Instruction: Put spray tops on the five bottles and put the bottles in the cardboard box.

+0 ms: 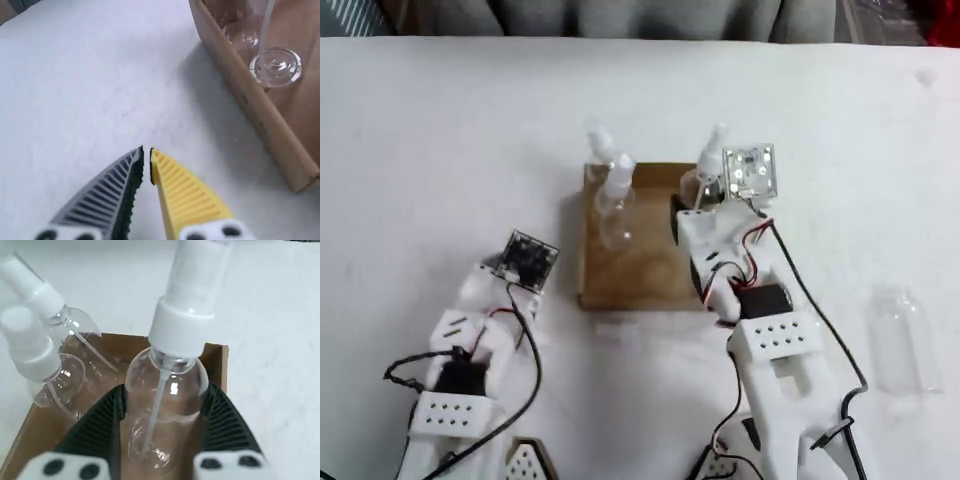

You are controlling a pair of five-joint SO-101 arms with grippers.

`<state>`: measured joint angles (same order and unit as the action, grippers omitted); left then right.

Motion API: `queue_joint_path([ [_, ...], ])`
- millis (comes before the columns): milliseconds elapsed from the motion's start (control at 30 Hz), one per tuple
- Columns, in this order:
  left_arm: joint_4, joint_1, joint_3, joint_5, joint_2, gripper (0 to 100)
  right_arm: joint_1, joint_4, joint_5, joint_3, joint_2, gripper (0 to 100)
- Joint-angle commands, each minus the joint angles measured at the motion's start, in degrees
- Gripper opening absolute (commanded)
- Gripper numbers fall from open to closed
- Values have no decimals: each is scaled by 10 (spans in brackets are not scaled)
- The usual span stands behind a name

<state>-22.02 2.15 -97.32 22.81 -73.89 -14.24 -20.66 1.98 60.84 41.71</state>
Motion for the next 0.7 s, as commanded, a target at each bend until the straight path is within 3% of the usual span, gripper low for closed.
queue_joint_path([
  [0,18,-7,1,7,-7,28,8,3,-47,-38,-2,16],
  [333,18,-7,1,7,-6,28,15,43,-53,-38,-3,16],
  [667,18,-7,1,7,-6,28,11,161,-54,-38,-86,16],
])
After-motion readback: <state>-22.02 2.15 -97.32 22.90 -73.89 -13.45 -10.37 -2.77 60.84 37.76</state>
